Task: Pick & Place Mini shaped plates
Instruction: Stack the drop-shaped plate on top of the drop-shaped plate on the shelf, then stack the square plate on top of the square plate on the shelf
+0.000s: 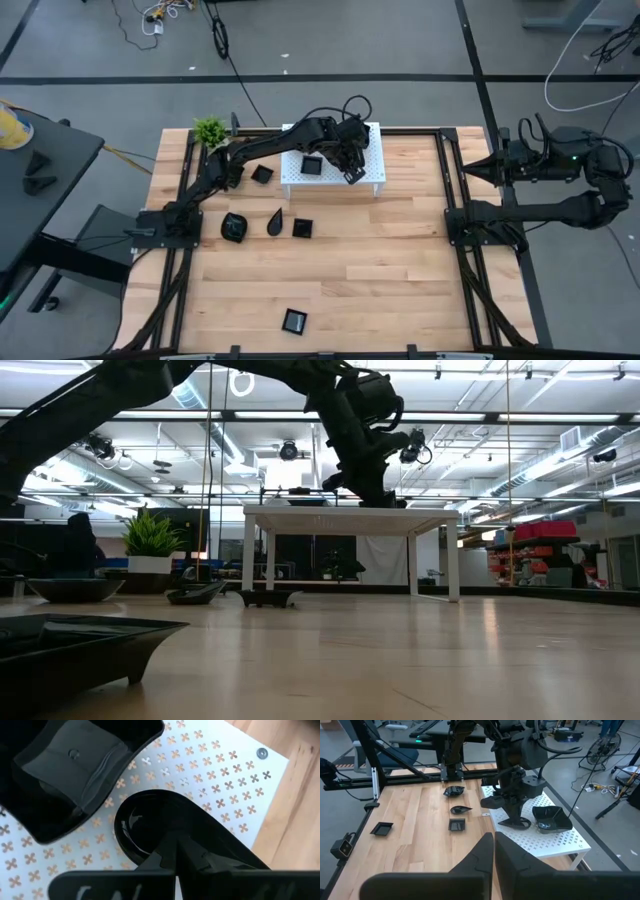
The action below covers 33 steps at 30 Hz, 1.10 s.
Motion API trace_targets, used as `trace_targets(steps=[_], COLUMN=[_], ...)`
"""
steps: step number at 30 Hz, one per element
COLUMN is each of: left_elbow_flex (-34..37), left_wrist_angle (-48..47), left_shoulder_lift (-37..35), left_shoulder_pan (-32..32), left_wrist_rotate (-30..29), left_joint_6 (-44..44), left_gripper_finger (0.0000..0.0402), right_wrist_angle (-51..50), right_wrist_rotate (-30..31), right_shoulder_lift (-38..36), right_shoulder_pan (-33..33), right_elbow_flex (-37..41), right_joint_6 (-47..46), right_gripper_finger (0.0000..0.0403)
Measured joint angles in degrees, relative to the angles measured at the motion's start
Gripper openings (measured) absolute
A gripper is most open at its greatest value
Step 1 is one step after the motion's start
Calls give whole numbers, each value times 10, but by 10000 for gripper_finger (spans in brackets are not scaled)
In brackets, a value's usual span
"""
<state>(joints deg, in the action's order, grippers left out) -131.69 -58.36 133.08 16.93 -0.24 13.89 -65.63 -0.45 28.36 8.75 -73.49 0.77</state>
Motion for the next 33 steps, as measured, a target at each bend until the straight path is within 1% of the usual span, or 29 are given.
trace_targets(steps=[5,11,13,20,24,30,33], left_elbow_flex=[0,0,-10,-31,-32,-33,-33], left_wrist_angle=[-14,-20,-30,-27,-29,-65,-107], left_shoulder_lift=[-2,-8,-7,-11,-22,-51,-58], left_shoulder_pan=[0,-1,-2,-2,-1,-16,-32], left_wrist_rotate=[14,5,3,-37,-44,-45,-34], left_joint_6=[19,19,19,-7,-11,-22,-30], left_gripper_finger=[2,2,2,2,1,1,1], right_wrist_angle=[0,0,0,0,0,0,0], right_wrist_rotate=[0,0,0,0,0,0,0], right_shoulder_lift=[0,0,0,0,0,0,0], right_shoulder_pan=[0,0,0,0,0,0,0], right_elbow_flex=[0,0,0,0,0,0,0], right_joint_6=[0,0,0,0,0,0,0], right_gripper_finger=[20,20,20,20,20,20,20])
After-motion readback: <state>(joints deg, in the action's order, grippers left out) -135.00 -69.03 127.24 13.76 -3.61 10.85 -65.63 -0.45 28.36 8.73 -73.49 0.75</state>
